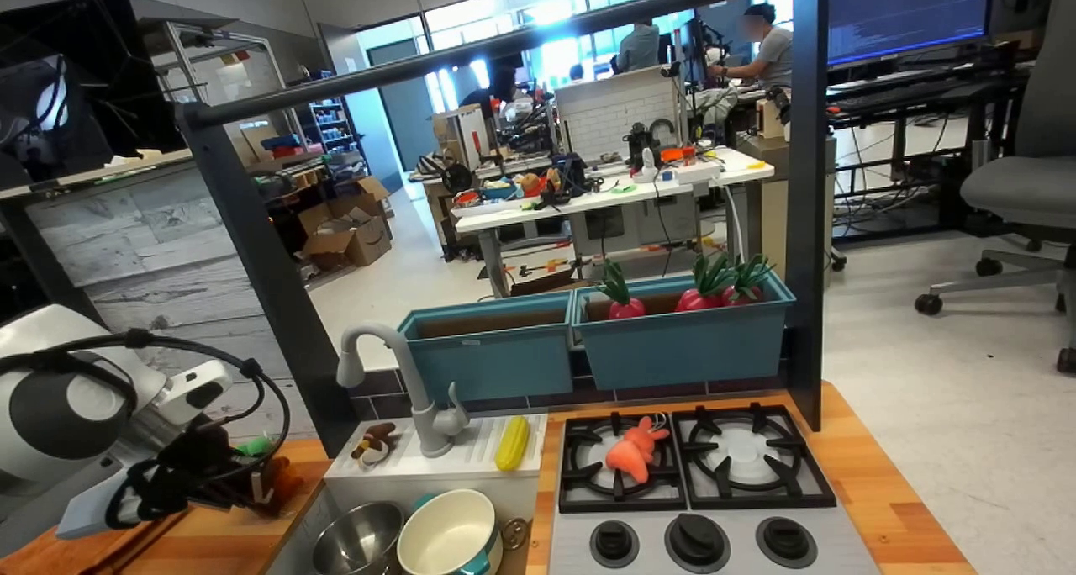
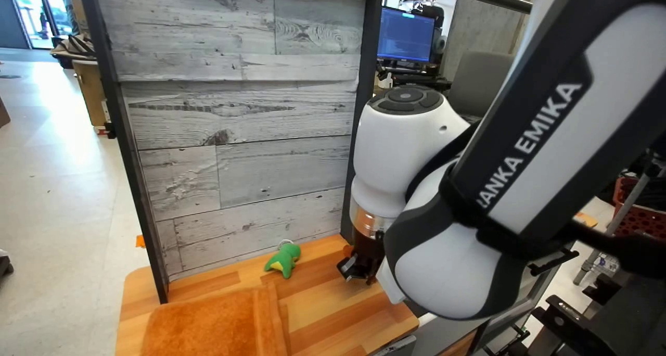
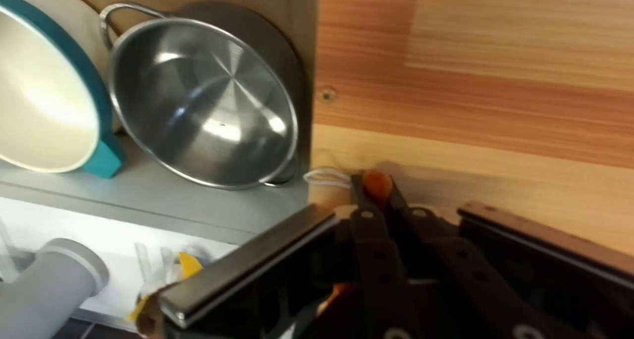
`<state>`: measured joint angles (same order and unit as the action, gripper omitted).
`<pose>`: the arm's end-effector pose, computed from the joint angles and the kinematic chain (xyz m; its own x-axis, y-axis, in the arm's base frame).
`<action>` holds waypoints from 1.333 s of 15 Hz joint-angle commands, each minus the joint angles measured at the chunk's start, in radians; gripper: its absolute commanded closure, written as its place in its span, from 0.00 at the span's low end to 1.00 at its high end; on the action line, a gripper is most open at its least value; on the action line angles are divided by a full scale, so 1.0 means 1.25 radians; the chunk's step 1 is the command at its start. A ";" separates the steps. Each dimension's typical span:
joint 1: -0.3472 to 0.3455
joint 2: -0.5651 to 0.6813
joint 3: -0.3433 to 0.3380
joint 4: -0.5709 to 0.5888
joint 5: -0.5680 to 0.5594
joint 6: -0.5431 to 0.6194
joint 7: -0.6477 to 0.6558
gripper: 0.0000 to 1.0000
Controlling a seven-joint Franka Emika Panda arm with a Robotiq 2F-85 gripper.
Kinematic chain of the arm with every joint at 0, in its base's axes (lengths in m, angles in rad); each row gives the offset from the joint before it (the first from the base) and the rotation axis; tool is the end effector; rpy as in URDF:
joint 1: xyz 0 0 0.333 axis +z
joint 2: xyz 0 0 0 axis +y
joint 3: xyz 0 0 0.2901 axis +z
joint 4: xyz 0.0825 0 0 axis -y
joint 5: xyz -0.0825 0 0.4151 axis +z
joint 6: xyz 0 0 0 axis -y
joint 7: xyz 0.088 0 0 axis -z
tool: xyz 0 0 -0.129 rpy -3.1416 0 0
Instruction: Put the plush toys in the the pots in the sing and use the towel to wipe the surface
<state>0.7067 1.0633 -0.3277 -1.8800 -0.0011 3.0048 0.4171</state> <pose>0.5443 0.1866 -0.0816 0.9694 0.1576 0.1883 0.1137 -0.9678 0.2245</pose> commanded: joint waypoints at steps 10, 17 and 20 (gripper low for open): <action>-0.115 -0.037 -0.025 0.007 -0.107 -0.244 0.001 0.68; -0.081 -0.128 -0.007 -0.062 -0.177 -0.210 -0.020 0.19; -0.015 -0.143 -0.056 -0.053 -0.202 -0.141 0.045 0.00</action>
<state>0.6213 0.9369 -0.3469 -1.9135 -0.2084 2.7562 0.4067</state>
